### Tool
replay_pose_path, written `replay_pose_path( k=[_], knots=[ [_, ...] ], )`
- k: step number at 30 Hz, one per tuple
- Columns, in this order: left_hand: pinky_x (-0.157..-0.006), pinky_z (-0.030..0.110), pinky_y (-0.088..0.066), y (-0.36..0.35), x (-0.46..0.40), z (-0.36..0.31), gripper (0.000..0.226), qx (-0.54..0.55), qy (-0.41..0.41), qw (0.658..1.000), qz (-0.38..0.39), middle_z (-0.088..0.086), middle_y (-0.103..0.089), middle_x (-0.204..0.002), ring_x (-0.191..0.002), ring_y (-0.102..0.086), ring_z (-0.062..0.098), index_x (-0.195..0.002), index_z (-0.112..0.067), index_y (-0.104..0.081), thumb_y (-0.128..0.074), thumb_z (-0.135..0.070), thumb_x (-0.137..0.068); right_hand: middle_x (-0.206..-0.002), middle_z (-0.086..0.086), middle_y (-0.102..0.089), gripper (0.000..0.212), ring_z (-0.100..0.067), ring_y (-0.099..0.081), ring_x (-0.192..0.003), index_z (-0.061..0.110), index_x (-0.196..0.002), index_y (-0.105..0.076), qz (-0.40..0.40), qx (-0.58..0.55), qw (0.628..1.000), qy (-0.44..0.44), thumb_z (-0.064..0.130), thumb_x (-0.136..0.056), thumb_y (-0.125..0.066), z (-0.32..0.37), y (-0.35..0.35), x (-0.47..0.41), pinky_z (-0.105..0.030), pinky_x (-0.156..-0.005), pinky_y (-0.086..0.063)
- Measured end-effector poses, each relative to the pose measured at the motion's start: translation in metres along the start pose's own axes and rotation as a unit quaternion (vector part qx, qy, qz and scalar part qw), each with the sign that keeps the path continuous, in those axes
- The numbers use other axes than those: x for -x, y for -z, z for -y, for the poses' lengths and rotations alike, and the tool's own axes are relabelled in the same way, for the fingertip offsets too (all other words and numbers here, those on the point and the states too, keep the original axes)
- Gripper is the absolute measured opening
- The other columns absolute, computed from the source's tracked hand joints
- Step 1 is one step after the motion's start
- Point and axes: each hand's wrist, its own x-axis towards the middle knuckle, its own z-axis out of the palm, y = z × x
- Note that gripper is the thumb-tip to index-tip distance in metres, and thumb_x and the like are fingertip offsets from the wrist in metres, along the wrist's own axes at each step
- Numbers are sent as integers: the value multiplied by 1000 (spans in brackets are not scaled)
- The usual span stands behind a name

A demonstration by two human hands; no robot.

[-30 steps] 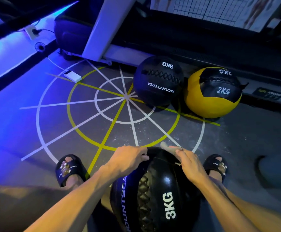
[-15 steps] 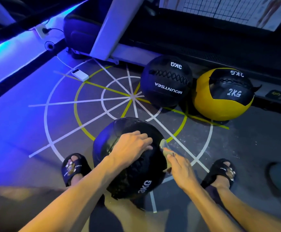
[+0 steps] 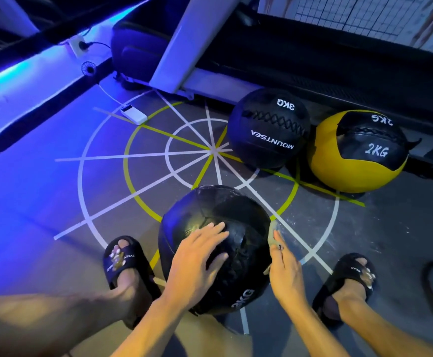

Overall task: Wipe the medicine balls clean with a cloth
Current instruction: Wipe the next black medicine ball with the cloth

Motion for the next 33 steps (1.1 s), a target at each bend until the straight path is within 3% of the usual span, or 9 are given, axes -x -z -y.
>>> replay_pose_path(
  k=[3,6,8,11,15,18,22,29,33],
  knots=[
    [-117,36,-35,12,1,14,60,25,79,996,-32,-15,-44,-157,-145,-39,7,-148,-31,-53,-66,-52,-94,-163,21,-26,51,-16,-46,-135,46,-156,-24,15,-17,1000,-9,46,-106,-26,18,-7,-18,-49,-121,-29],
    [-119,40,-35,12,9,21,66,51,114,991,-38,-17,-41,-159,-148,-34,6,-151,-34,-49,-62,-63,-92,-168,12,-16,52,-7,-13,-154,26,-161,-21,26,13,1000,7,32,-109,-24,39,-15,-35,-36,-127,-8],
    [-120,39,-34,9,11,21,66,70,108,991,-27,-18,-41,-159,-149,-34,5,-150,-35,-50,-62,-63,-92,-163,-4,-28,52,-17,-21,-151,11,-155,-34,19,92,994,61,26,-107,-22,65,-24,-38,-34,-124,-11],
    [-115,30,-37,11,5,12,59,82,85,992,-37,-24,-49,-150,-139,-44,-1,-141,-32,-58,-68,-59,-90,-122,-15,-52,47,-35,-48,-119,1,-116,-59,57,218,950,217,16,-97,-18,120,-56,-33,-54,-108,-37],
    [-100,24,-44,10,10,9,48,98,76,991,-53,-37,-55,-127,-119,-50,-11,-124,-27,-65,-76,-54,-87,-152,-8,-42,65,-30,-27,-147,9,-148,-40,157,337,858,354,31,-95,-10,126,-83,-30,-43,-125,-19],
    [-114,25,-36,9,15,15,62,92,85,992,-26,-29,-48,-149,-138,-44,-3,-137,-30,-58,-78,-56,-85,-149,-8,-50,47,-28,-45,-138,11,-144,-46,136,303,892,307,20,-107,-19,114,-45,-50,-42,-115,-37],
    [-119,26,-32,8,17,14,59,108,81,991,5,-27,-41,-156,-145,-38,-2,-136,-32,-58,-81,-49,-84,-141,-14,-59,52,-34,-53,-131,8,-138,-54,52,211,974,58,37,-112,-20,80,6,-79,-45,-110,-40],
    [-116,20,-30,15,20,21,64,88,78,993,11,-25,-43,-156,-143,-40,-1,-141,-32,-55,-71,-63,-87,-163,5,-30,57,-10,-21,-152,12,-156,-34,173,253,901,307,26,-103,-23,105,-39,-28,-21,-123,-6],
    [-114,11,-25,20,27,23,73,59,69,995,36,-33,-37,-156,-141,-39,-6,-149,-39,-47,-60,-74,-86,-156,17,-38,57,-8,-37,-145,33,-154,-40,82,171,972,141,43,-101,-19,57,1,-60,-35,-122,-28]
  ],
)
